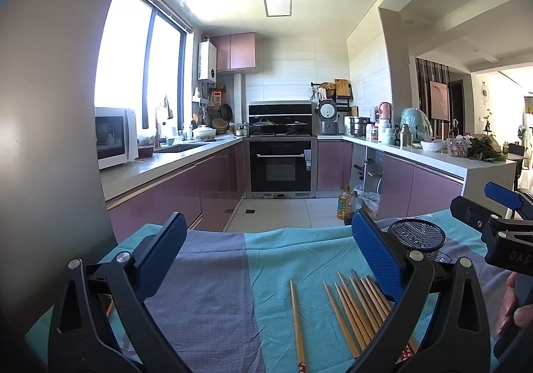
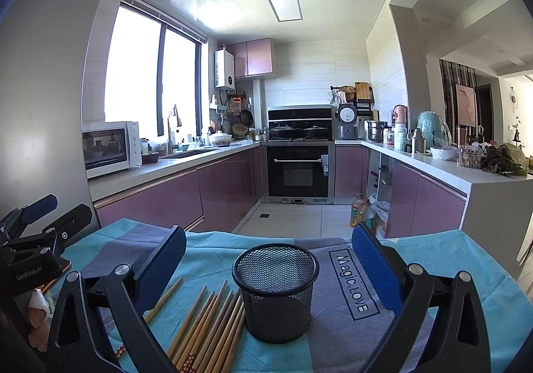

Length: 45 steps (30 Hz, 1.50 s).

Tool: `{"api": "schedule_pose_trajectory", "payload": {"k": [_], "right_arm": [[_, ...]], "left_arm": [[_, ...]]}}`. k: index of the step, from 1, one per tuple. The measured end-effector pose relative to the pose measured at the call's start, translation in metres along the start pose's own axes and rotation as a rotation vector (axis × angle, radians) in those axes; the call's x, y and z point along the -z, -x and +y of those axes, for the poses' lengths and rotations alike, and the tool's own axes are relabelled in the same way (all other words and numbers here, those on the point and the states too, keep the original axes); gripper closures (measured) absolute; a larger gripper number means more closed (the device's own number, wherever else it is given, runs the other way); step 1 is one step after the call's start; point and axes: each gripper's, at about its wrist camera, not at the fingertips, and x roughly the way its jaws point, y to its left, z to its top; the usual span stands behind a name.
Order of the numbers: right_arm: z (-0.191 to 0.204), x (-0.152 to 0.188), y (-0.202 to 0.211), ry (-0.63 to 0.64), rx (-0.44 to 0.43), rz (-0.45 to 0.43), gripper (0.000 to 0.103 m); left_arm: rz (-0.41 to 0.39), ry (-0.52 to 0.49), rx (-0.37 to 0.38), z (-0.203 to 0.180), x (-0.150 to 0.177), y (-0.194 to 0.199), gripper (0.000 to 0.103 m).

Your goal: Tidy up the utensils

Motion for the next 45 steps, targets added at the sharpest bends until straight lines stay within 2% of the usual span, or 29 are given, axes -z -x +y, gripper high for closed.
{"api": "schedule_pose_trajectory", "payload": {"k": [45], "right_arm": [[-0.0055, 0.0008, -0.0005, -0.010, 0.004, -0.003, 0.007]], "left_arm": [[-0.007, 0.002, 0.003, -0.0006, -0.0014, 0.0016, 0.005]]}}
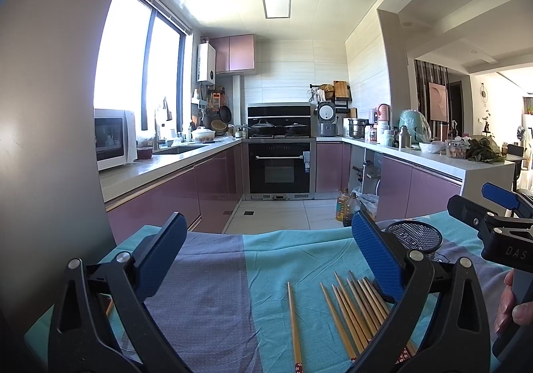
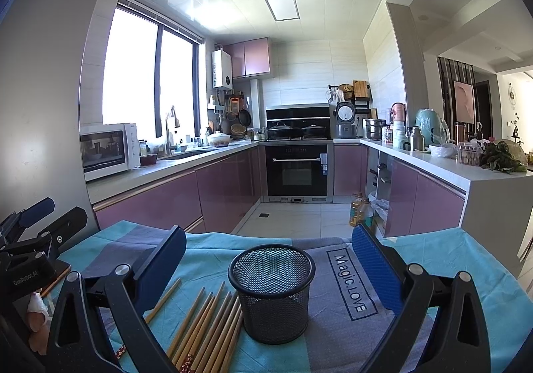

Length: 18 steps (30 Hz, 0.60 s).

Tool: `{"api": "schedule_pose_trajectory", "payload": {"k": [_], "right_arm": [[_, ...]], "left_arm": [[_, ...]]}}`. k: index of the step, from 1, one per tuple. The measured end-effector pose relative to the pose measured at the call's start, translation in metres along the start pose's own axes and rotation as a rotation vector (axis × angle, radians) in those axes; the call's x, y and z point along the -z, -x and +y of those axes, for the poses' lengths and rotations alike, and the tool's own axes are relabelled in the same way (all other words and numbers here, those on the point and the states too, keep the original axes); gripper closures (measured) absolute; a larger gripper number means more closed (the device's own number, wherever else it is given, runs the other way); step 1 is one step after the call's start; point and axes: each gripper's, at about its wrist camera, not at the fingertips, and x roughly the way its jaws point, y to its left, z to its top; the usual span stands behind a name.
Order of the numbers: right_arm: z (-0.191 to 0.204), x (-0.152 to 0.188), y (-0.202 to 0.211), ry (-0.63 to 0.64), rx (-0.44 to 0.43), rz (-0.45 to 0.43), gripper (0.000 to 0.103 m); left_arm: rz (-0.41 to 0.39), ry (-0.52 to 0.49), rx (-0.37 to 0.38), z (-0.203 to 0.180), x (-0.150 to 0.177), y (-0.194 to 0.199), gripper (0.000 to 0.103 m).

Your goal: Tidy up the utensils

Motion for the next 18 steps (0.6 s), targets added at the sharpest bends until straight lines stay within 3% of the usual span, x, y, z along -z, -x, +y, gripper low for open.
{"api": "schedule_pose_trajectory", "payload": {"k": [18], "right_arm": [[-0.0007, 0.0012, -0.0004, -0.001, -0.002, 0.006, 0.007]], "left_arm": [[0.000, -0.003, -0.002, -0.0010, -0.0001, -0.0002, 0.005]]}}
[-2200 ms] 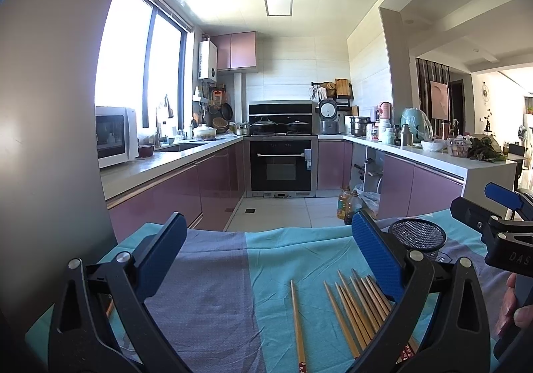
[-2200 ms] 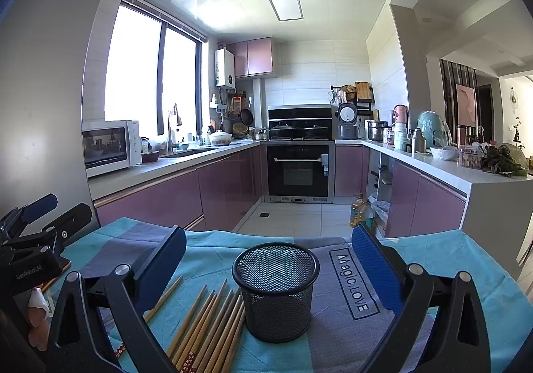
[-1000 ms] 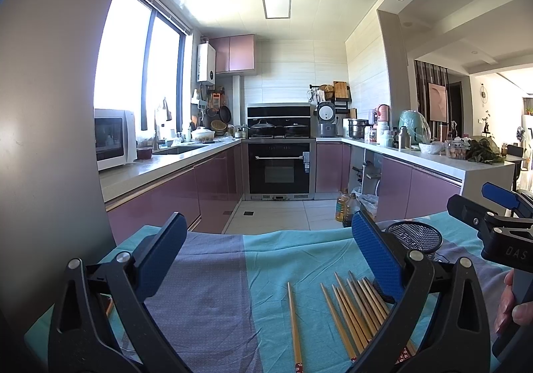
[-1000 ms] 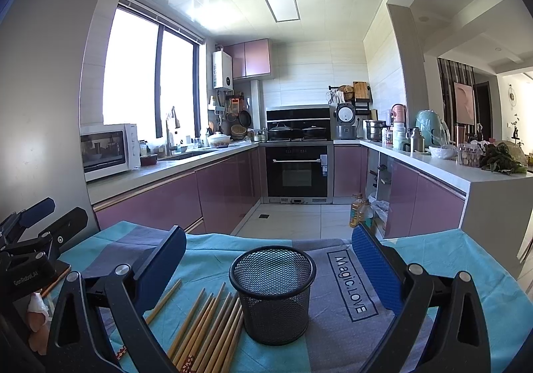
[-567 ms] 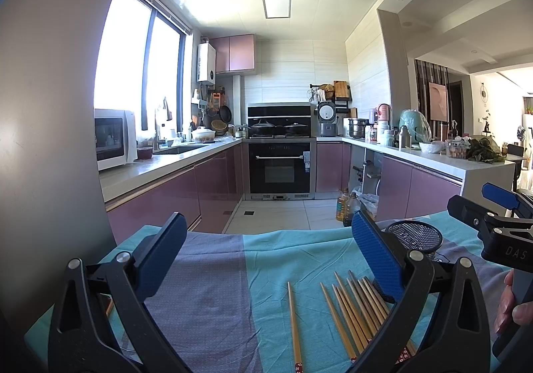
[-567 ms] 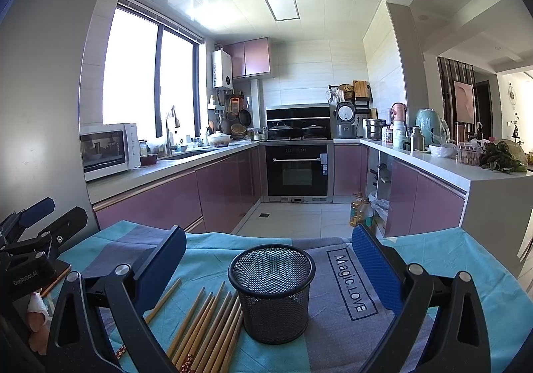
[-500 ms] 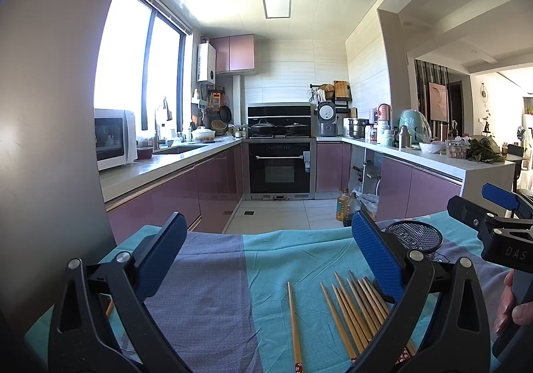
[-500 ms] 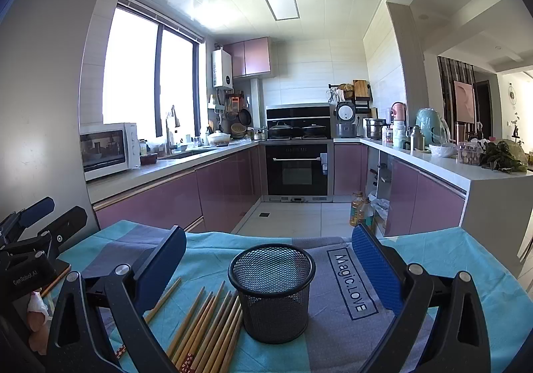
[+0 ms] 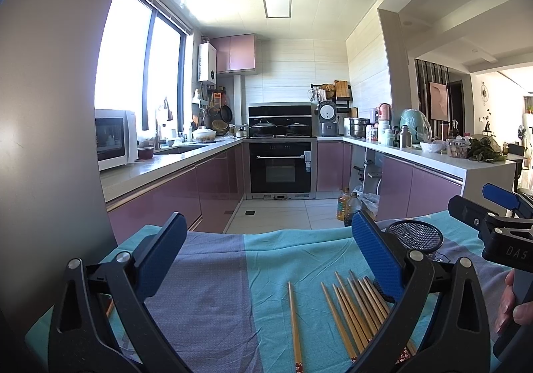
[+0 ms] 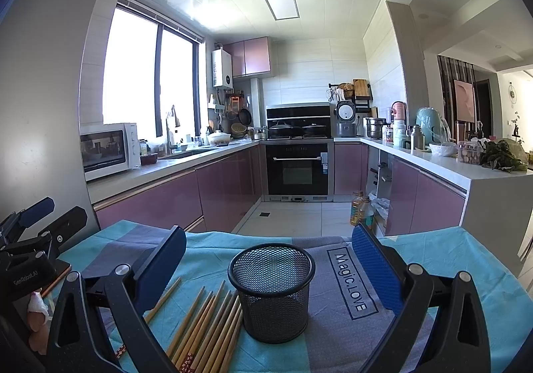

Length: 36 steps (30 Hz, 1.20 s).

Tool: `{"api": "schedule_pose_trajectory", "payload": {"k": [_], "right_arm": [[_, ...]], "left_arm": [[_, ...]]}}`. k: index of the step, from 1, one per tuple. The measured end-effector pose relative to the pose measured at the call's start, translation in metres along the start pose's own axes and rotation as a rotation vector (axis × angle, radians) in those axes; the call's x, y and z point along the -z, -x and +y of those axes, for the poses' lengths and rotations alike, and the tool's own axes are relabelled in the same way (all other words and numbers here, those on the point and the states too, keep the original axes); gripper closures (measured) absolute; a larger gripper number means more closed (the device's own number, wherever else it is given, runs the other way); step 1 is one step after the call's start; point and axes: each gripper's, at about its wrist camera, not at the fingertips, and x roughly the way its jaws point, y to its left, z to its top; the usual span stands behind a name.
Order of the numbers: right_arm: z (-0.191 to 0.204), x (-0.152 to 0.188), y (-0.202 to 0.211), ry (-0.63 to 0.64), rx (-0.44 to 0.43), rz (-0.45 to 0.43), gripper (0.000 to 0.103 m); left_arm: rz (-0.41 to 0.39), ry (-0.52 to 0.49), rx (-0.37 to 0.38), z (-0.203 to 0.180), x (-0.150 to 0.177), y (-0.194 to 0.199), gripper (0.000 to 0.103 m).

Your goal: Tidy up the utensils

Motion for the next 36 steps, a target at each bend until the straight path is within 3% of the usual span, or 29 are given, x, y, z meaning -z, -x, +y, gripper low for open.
{"api": "schedule_pose_trajectory", "payload": {"k": [36], "right_arm": [[-0.0003, -0.0008, 0.0001, -0.002, -0.003, 0.001, 0.007]], "left_arm": [[0.005, -0.002, -0.004, -0.0011, 0.0022, -0.0002, 0.005]]}}
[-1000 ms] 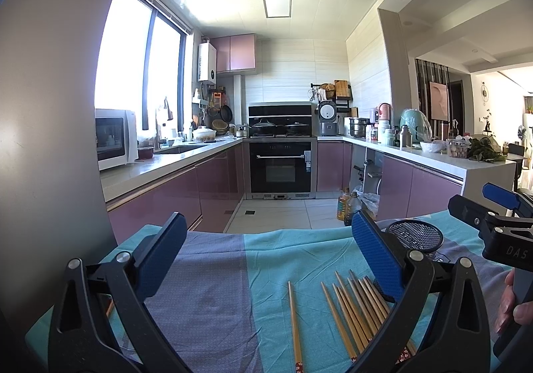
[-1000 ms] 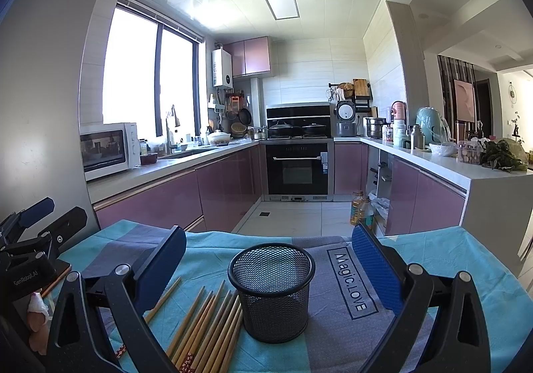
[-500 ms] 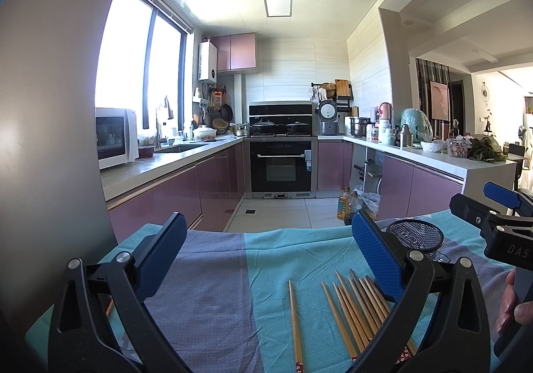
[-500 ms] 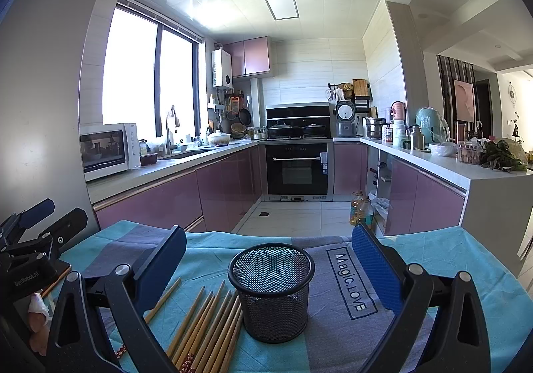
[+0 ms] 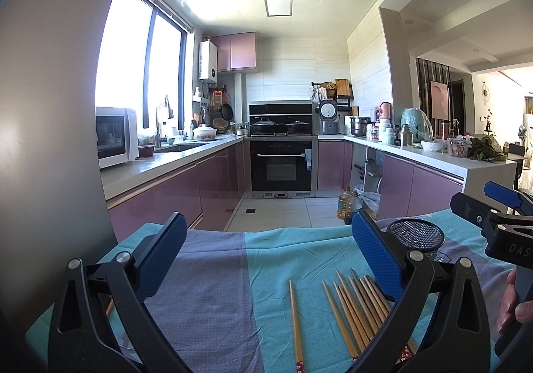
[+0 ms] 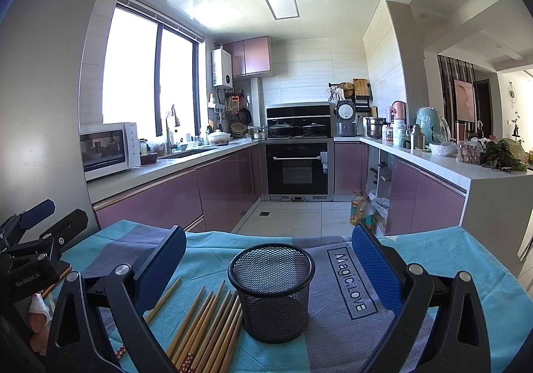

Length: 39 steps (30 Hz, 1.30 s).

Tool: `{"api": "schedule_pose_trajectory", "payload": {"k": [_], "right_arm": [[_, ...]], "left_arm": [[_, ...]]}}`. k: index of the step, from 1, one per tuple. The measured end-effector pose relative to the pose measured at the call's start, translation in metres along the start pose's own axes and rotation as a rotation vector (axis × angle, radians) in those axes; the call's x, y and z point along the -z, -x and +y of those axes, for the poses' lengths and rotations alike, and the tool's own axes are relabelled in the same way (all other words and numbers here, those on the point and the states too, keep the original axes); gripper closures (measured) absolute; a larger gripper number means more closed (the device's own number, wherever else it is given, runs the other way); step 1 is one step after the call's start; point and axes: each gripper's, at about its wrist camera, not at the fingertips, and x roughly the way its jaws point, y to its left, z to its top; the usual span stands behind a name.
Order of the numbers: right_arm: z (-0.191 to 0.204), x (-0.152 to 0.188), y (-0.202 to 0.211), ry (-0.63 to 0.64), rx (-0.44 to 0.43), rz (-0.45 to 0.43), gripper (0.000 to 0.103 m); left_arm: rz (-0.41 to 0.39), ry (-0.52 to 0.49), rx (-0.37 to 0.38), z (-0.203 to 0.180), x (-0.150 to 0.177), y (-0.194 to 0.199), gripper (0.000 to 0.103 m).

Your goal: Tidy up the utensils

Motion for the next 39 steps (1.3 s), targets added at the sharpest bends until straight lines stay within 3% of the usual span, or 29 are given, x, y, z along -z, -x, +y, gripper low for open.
{"api": "schedule_pose_trajectory", "payload": {"k": [9, 13, 16, 20, 25, 31, 33, 39], "right_arm": [[0.000, 0.000, -0.001, -0.006, -0.012, 0.014, 0.007], [-0.001, 0.001, -0.005, -0.012, -0.052, 0.067, 0.007], [0.000, 0.005, -0.011, -0.007, -0.099, 0.142, 0.007], [0.006, 0.020, -0.026, 0.012, -0.174, 0.281, 0.007], [0.021, 0.047, -0.051, 0.048, -0.206, 0.460, 0.025], [0.026, 0.076, -0.080, 0.046, -0.200, 0.630, 0.052], [0.025, 0.082, -0.084, 0.034, -0.203, 0.661, 0.062], [0.025, 0.084, -0.087, 0.026, -0.199, 0.681, 0.073]], "left_arm": [[0.007, -0.001, 0.002, -0.001, 0.001, 0.000, 0.005], [0.030, -0.007, 0.008, 0.000, 0.001, -0.004, 0.005], [0.088, -0.014, 0.029, 0.002, 0.004, -0.014, 0.005], [0.227, -0.041, 0.073, 0.004, 0.014, -0.037, 0.005], [0.384, -0.084, 0.108, 0.003, 0.036, -0.064, 0.006], [0.549, -0.105, 0.164, -0.002, 0.068, -0.098, 0.028], [0.586, -0.109, 0.180, -0.004, 0.078, -0.106, 0.032], [0.659, -0.125, 0.217, -0.012, 0.095, -0.125, 0.049]]}}
